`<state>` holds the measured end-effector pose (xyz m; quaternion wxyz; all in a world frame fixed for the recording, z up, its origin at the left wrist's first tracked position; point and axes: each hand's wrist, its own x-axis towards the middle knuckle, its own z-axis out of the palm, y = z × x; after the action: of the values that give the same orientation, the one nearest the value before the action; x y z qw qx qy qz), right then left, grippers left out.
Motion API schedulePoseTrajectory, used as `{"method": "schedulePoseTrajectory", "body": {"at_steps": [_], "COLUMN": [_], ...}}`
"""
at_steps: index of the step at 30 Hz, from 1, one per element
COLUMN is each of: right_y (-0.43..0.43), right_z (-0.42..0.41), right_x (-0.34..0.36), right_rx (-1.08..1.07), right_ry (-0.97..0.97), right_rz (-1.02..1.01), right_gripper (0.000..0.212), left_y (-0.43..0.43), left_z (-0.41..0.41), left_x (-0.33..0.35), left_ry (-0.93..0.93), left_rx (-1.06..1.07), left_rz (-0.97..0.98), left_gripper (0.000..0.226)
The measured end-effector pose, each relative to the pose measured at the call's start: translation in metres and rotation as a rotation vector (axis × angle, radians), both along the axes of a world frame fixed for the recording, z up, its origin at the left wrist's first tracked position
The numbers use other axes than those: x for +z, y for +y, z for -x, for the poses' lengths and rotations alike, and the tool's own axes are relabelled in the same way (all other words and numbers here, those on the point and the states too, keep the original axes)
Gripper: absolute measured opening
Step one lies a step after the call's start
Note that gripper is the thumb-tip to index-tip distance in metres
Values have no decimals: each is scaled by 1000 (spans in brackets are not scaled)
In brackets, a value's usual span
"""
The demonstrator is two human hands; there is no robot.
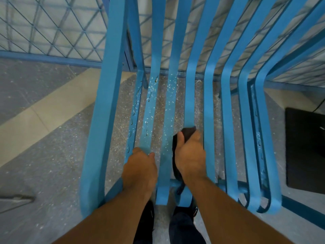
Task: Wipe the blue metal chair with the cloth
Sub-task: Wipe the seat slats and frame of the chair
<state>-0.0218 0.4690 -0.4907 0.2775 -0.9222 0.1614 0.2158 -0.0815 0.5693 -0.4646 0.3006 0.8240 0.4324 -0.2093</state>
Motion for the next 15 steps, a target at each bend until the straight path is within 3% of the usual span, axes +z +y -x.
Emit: {"method": "schedulePoseTrajectory", "body": {"at_steps": [7, 12, 15], "right_y": [-20, -15, -10], "right_z": [89, 60, 31], "right_x": [12, 9, 8], "right_rx": [54, -26, -67], "right_ry": [7, 151, 159], "right_rz": [3, -6, -24], "right_gripper": [63, 37, 44], "left_y": [-2, -3, -3], "left_z": [21, 31, 32], "left_x": [-3, -8, -9], "left_ry": [35, -4, -27], "left_rx": [-6, 25, 18], "left_rz": [-9, 35, 71], "left_gripper": [34, 31, 29]}}
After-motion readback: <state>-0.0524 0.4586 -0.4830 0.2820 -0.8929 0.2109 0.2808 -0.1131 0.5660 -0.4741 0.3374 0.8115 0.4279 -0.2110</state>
